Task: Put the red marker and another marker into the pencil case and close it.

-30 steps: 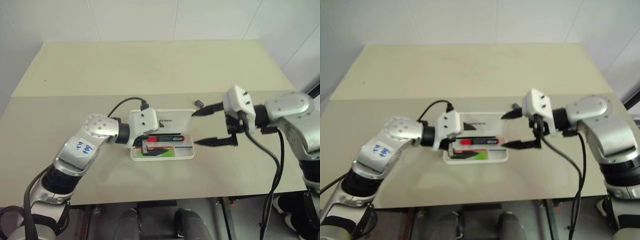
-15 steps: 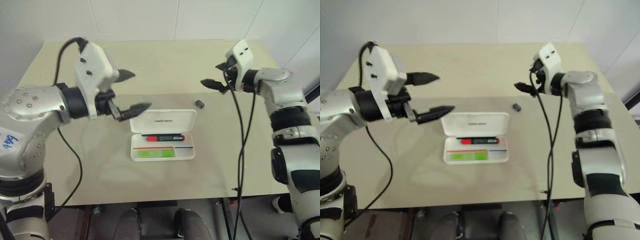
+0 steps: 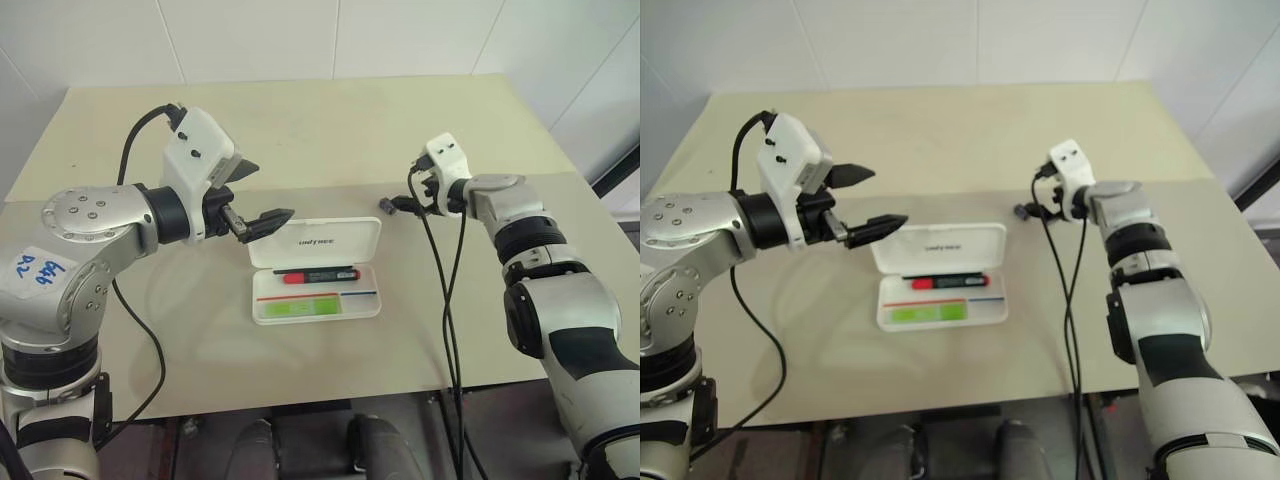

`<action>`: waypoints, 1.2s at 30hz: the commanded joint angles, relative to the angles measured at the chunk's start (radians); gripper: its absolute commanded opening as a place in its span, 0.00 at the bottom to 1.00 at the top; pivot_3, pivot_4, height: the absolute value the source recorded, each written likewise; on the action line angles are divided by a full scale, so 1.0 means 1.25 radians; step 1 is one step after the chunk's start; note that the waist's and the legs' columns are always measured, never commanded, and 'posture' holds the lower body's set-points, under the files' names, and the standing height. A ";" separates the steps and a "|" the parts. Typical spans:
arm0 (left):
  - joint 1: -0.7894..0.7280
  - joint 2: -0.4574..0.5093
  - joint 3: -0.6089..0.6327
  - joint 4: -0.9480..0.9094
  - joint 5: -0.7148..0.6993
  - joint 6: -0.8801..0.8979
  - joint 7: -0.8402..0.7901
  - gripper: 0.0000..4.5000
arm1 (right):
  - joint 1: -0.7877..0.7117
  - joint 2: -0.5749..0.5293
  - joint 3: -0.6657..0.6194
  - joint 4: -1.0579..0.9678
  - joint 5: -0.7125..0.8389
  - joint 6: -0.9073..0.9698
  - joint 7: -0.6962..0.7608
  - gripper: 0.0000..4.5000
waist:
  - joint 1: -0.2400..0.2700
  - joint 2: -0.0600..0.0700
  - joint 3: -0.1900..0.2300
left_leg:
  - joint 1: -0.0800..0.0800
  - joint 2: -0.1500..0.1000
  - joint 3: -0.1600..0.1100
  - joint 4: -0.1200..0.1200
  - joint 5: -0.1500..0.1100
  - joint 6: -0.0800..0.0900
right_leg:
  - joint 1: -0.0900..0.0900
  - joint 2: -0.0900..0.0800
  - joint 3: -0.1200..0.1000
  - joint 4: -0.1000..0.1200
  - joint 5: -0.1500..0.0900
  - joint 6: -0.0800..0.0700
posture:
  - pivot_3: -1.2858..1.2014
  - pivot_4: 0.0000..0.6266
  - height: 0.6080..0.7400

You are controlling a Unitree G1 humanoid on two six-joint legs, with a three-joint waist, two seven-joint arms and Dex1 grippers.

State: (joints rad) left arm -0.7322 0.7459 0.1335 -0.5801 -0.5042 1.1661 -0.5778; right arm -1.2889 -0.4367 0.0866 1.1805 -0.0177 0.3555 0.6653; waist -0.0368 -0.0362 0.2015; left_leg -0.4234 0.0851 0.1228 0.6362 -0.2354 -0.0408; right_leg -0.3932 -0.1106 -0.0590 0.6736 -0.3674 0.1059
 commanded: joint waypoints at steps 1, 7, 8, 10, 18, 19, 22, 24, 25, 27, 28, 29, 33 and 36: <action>0.007 0.011 0.016 -0.031 -0.011 0.000 0.013 0.99 | -0.017 0.011 -0.022 -0.009 0.004 -0.001 -0.011 1.00 | 0.000 0.000 0.000 | 0.000 0.000 0.000 0.000 0.000 0.000 | 0.000 0.000 0.000 0.000 0.000 0.000 | 0.52 0.24 1.00; 0.020 0.015 0.021 -0.038 -0.018 0.006 0.024 0.99 | -0.020 0.034 -0.031 -0.002 0.000 0.001 -0.020 1.00 | 0.003 0.000 0.000 | 0.000 0.000 0.000 0.000 0.000 0.000 | 0.000 0.000 0.000 0.000 0.000 0.000 | 0.52 0.24 1.00; 0.023 0.017 0.022 -0.040 -0.019 0.006 0.025 0.99 | -0.019 0.037 -0.031 0.001 -0.001 0.001 -0.024 1.00 | 0.003 0.000 0.000 | 0.000 0.000 0.000 0.000 0.000 0.000 | 0.000 0.000 0.000 0.000 0.000 0.000 | 0.52 0.24 1.00; 0.027 0.018 0.024 -0.043 -0.020 0.008 0.027 0.99 | -0.016 0.043 -0.032 0.006 -0.001 0.001 -0.030 1.00 | 0.003 0.000 0.000 | 0.000 0.000 0.000 0.000 0.000 0.000 | 0.000 0.000 0.000 0.000 0.000 0.000 | 0.52 0.24 1.00; 0.030 0.020 0.027 -0.050 -0.023 0.017 0.035 1.00 | -0.007 0.061 -0.052 0.018 0.003 0.010 -0.052 0.63 | 0.004 0.000 0.000 | 0.000 0.000 0.000 0.000 0.000 0.000 | 0.000 0.000 0.000 0.000 0.000 0.000 | 0.52 0.24 1.00; 0.031 0.021 0.028 -0.050 -0.023 0.017 0.035 1.00 | -0.007 0.062 -0.053 0.018 0.001 0.010 -0.055 0.54 | 0.004 0.000 0.000 | 0.000 0.000 0.000 0.000 0.000 0.000 | 0.000 0.000 0.000 0.000 0.000 0.000 | 0.52 0.24 1.00; 0.031 0.023 0.029 -0.049 -0.026 0.017 0.037 1.00 | -0.009 0.061 -0.055 0.020 -0.002 0.018 -0.062 0.28 | 0.004 0.000 0.000 | 0.000 0.000 0.000 0.000 0.000 0.000 | 0.000 0.000 0.000 0.000 0.000 0.000 | 0.52 0.24 1.00; 0.030 0.023 0.027 -0.047 -0.027 0.015 0.038 1.00 | -0.010 0.059 -0.055 0.020 -0.003 0.018 -0.062 0.12 | 0.004 0.000 0.000 | 0.000 0.000 0.000 0.000 0.000 0.000 | 0.000 0.000 0.000 0.000 0.000 0.000 | 0.52 0.24 1.00; 0.029 0.023 0.026 -0.046 -0.027 0.014 0.038 1.00 | -0.011 0.056 -0.055 0.019 -0.003 0.019 -0.060 0.08 | 0.004 0.000 0.000 | 0.000 0.000 0.000 0.000 0.000 0.000 | 0.000 0.000 0.000 0.000 0.000 0.000 | 0.52 0.24 1.00; 0.029 0.023 0.023 -0.042 -0.026 0.010 0.038 1.00 | -0.012 0.052 -0.057 0.016 -0.001 0.019 -0.055 0.08 | 0.004 0.000 0.000 | 0.000 0.000 0.000 0.000 0.000 0.000 | 0.000 0.000 0.000 0.000 0.000 0.000 | 0.52 0.24 1.00; 0.029 0.023 0.022 -0.041 -0.026 0.009 0.037 1.00 | -0.012 0.051 -0.057 0.014 -0.001 0.019 -0.054 0.08 | 0.004 0.000 0.000 | 0.000 0.000 0.000 0.000 0.000 0.000 | 0.000 0.000 0.000 0.000 0.000 0.000 | 0.52 0.24 1.00; 0.030 0.023 0.020 -0.039 -0.025 0.006 0.036 1.00 | -0.011 0.046 -0.056 0.006 0.000 0.012 -0.042 0.08 | 0.004 0.000 0.000 | 0.000 0.000 0.000 0.000 0.000 0.000 | 0.000 0.000 0.000 0.000 0.000 0.000 | 0.52 0.24 1.00; 0.029 0.024 0.015 -0.035 -0.029 -0.006 0.024 1.00 | -0.012 0.004 -0.051 -0.076 0.012 -0.002 0.067 0.08 | 0.005 0.000 0.000 | 0.000 0.000 0.000 0.000 0.000 0.000 | 0.000 0.000 0.000 0.000 0.000 0.000 | 0.52 0.24 1.00; 0.032 0.028 0.014 -0.034 -0.034 -0.018 0.011 1.00 | -0.008 -0.060 -0.053 -0.173 0.023 -0.022 0.159 0.08 | 0.008 0.000 0.000 | 0.000 0.000 0.000 0.000 0.000 0.000 | 0.000 0.000 0.000 -0.001 0.000 0.000 | 0.52 0.24 1.00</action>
State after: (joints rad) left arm -0.6934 0.7651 0.1382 -0.6116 -0.5342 1.1731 -0.5533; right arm -1.2814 -0.4664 0.0349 1.0545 -0.0081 0.3628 0.8048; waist -0.0265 -0.0360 0.2017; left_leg -0.4238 0.0847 0.1232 0.6362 -0.2356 -0.0411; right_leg -0.3933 -0.1109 -0.0588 0.6727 -0.3674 0.1059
